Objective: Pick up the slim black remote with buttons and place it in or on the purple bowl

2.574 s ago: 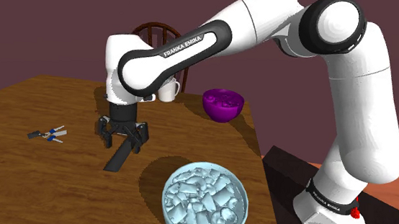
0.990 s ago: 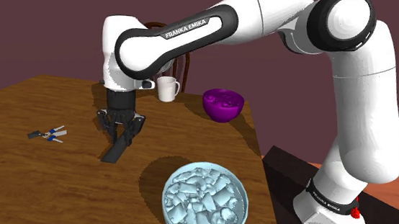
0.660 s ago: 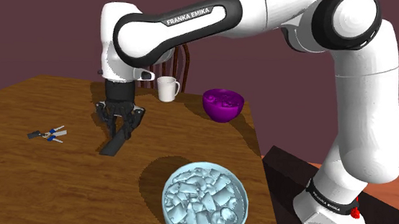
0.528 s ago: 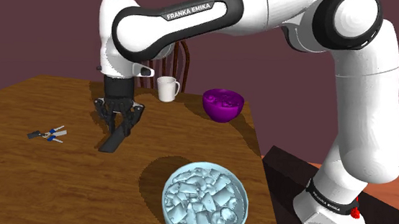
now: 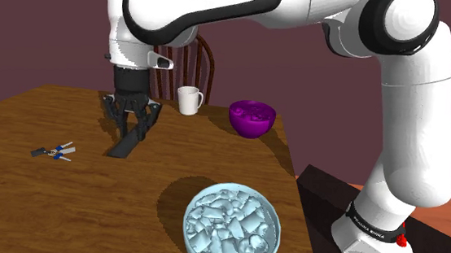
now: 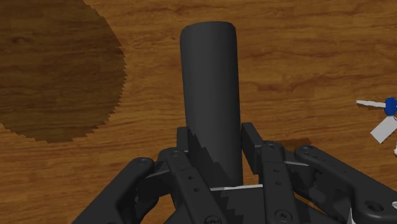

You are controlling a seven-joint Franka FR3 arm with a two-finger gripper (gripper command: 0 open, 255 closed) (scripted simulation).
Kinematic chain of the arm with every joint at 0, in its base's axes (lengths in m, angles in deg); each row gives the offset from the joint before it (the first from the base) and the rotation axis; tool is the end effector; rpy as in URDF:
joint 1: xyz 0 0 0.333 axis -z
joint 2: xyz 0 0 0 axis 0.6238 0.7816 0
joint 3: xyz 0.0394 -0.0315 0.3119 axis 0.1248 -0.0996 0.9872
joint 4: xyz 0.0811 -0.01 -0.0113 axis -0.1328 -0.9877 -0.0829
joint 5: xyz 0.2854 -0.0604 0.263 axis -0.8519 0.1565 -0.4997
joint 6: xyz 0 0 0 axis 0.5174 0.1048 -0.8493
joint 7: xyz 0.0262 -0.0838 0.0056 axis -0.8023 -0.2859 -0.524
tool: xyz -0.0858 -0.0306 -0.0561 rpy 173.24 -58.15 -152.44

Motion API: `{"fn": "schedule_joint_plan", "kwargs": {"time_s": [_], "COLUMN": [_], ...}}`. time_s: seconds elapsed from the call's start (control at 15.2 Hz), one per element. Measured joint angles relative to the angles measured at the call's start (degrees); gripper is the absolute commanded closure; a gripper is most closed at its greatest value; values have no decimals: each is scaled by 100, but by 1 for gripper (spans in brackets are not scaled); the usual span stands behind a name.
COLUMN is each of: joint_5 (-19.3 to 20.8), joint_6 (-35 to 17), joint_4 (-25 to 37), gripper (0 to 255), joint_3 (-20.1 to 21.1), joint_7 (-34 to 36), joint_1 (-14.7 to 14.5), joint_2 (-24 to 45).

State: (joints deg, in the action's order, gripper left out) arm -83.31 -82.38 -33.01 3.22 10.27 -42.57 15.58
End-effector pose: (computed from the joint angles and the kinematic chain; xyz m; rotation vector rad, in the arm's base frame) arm 0.5650 0.3680 0.4657 -2.6446 1.4029 0.2776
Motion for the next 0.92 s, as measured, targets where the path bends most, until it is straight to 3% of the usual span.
{"fn": "schedule_joint_plan", "kwargs": {"time_s": [0.59, 0.92], "joint_5": [-2, -473], "joint_6": [655, 447], "joint_4": [647, -379], "gripper": [255, 255], "joint_3": [31, 45], "joint_7": [95, -464], "joint_1": [-72, 560], "joint_2": [-29, -851]}}
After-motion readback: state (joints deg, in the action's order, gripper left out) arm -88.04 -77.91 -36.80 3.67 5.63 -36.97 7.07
